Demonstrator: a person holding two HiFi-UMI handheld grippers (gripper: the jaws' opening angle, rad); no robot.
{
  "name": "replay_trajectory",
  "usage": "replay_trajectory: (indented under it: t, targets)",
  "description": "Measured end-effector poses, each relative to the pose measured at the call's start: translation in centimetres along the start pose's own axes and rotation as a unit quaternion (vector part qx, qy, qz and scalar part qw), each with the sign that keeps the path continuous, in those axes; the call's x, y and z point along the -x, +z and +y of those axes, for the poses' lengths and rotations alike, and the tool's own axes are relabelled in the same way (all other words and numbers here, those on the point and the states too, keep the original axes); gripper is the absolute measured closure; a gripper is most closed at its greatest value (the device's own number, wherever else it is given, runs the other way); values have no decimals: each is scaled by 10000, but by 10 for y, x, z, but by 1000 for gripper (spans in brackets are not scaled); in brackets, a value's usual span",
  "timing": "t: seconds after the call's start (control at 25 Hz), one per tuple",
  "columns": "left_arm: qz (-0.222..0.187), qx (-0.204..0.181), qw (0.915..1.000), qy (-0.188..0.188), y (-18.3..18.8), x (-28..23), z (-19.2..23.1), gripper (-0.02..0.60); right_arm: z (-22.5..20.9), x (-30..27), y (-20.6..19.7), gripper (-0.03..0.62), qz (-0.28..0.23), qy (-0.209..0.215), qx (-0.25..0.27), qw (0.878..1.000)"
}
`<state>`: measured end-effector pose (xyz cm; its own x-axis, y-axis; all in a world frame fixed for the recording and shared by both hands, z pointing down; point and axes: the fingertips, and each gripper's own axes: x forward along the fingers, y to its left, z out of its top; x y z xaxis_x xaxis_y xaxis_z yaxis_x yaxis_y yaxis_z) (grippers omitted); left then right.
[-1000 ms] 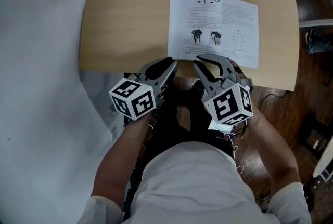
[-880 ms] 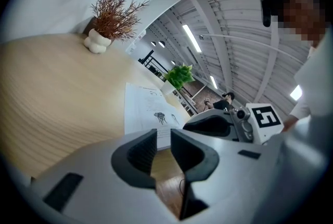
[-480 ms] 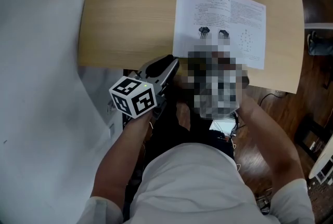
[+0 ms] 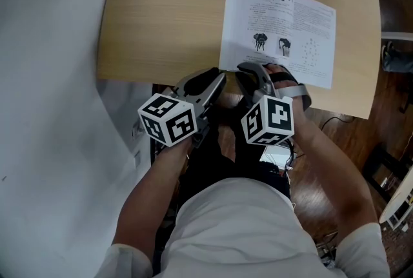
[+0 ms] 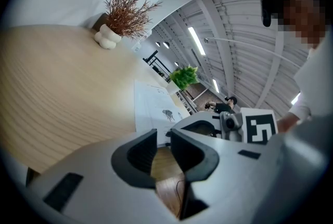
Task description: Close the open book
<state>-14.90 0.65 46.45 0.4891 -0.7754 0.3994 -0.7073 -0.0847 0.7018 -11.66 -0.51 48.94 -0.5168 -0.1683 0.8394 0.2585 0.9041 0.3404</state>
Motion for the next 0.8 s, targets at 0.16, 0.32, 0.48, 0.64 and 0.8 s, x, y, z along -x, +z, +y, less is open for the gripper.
replay_trajectory:
  t: [0.16, 0.32, 0.48, 0.64, 0.8]
  targets:
    - [6, 24, 10000, -7, 0, -1, 0, 524, 0, 0, 0, 534, 38, -25, 61, 10000]
    - [1, 39, 10000, -35, 0, 0, 0, 525, -2, -1, -1, 536, 105, -90, 67, 9999]
    - [2, 50, 10000, -54, -2, 3, 1, 525, -1, -1, 3, 556, 82, -130, 22, 9999]
    - [-5, 62, 9999, -82, -2, 3, 1, 525, -1, 2, 6, 591, 1, -162, -83, 9998]
    - [-4, 66, 9999, -112, -1, 1, -2, 525, -1, 5, 7, 591, -101, -111, -222, 9996]
